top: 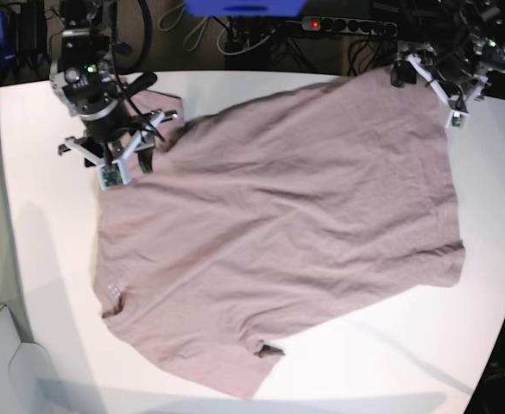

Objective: Layout the t-shirt on the table in an organized manner, then fold the t-shirt properly

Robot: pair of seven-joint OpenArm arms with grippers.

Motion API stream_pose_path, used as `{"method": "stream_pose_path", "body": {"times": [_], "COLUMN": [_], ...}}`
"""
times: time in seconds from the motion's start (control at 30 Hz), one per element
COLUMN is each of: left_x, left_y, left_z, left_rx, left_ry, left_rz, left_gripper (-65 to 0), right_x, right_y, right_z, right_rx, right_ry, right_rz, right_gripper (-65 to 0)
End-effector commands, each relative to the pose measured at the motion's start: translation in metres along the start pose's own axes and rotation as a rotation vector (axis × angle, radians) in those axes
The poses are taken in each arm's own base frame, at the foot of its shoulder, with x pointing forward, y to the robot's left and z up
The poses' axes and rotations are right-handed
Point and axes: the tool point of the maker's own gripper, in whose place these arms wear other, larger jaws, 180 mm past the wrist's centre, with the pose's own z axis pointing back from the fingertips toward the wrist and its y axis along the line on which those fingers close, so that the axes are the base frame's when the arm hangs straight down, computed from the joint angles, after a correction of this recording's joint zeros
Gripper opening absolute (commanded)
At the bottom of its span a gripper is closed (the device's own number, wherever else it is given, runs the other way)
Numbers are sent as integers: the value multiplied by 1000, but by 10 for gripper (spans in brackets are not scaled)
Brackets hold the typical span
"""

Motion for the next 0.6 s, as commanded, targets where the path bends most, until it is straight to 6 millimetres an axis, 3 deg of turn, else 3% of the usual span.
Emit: {"method": "stream_pose_path", "body": {"times": [0.0, 0.23, 0.37, 0.57], "left_x": [2, 6, 13, 38], "left_y": [4, 4, -9, 7], "left_z": [0, -28, -49, -74], "left_rx": [7, -50, -116, -138], "left_ry": [-6, -26, -78, -102], "left_rz": [5, 84, 94, 146], "left_gripper": [-81, -83, -83, -83], "right_x": [11, 4, 2, -3], "right_y": [-3, 0, 0, 0], "right_z": [3, 5, 5, 7], "right_rx": [-7, 1, 1, 1], "right_ry": [-43, -26, -20, -9], "right_rz": [6, 7, 6, 9], "right_gripper": [-396, -396, -396, -396]}}
